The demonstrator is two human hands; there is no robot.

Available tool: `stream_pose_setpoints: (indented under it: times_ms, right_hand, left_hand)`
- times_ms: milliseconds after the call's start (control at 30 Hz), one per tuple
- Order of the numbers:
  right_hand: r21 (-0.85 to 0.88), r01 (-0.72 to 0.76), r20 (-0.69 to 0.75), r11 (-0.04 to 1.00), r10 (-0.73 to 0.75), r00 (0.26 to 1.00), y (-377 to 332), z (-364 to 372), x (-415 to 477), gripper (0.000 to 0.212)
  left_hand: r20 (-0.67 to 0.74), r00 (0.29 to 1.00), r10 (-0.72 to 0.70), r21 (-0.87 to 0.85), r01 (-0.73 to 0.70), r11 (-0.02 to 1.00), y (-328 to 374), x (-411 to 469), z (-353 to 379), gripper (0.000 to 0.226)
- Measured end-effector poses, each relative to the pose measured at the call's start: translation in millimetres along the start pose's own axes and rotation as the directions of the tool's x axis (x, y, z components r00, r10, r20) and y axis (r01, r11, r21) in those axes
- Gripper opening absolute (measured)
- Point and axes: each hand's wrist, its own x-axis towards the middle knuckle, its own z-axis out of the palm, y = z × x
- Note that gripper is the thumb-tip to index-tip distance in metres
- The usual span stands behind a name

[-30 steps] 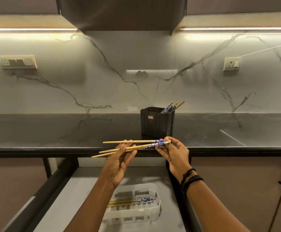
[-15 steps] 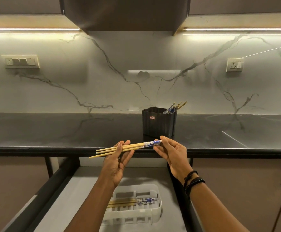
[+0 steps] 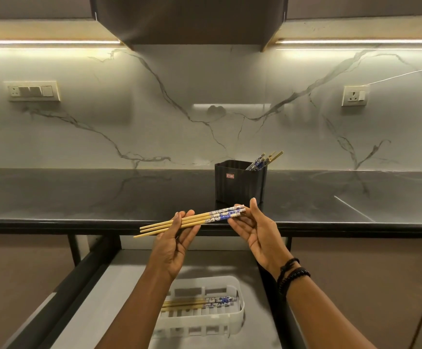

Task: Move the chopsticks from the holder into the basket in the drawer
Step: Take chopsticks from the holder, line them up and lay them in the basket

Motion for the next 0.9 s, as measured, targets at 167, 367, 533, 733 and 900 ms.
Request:
stream_pose_setpoints:
  times_ms: [167, 367, 533, 733, 900]
  right_hand:
    - [0.115, -0.050, 0.046, 0.992, 0.045, 0.998, 2, 1, -1, 0.041]
    - [0.102, -0.127, 0.117, 0.987, 0.115, 0.986, 5, 3, -3, 0.054]
    - [0.079, -0.090, 0.087, 0.993, 0.084, 0.993, 4, 5, -3, 0.052]
    - [-0.188, 0.084, 0.097, 0.979, -0.066, 0.993, 3, 9, -8, 0.046]
    - [-0.348, 0.206, 0.100, 0.915, -0.182, 0.978, 3, 9, -11, 0.036]
  left_hand:
    - [0.029, 0.999, -0.013, -0.014, 0.014, 1.000, 0, 0, 1, 0.032]
    - [0.061, 0.998, -0.026, -0.017, 0.027, 0.999, -1, -2, 3, 0.029]
    - [0.043, 0.999, -0.022, -0.018, 0.022, 1.000, 1, -2, 4, 0.027]
    - [-0.014, 1.000, 0.020, 0.044, -0.019, 0.999, 1, -2, 4, 0.027]
    - [-0.034, 0.999, 0.015, 0.071, -0.012, 0.997, 1, -3, 5, 0.027]
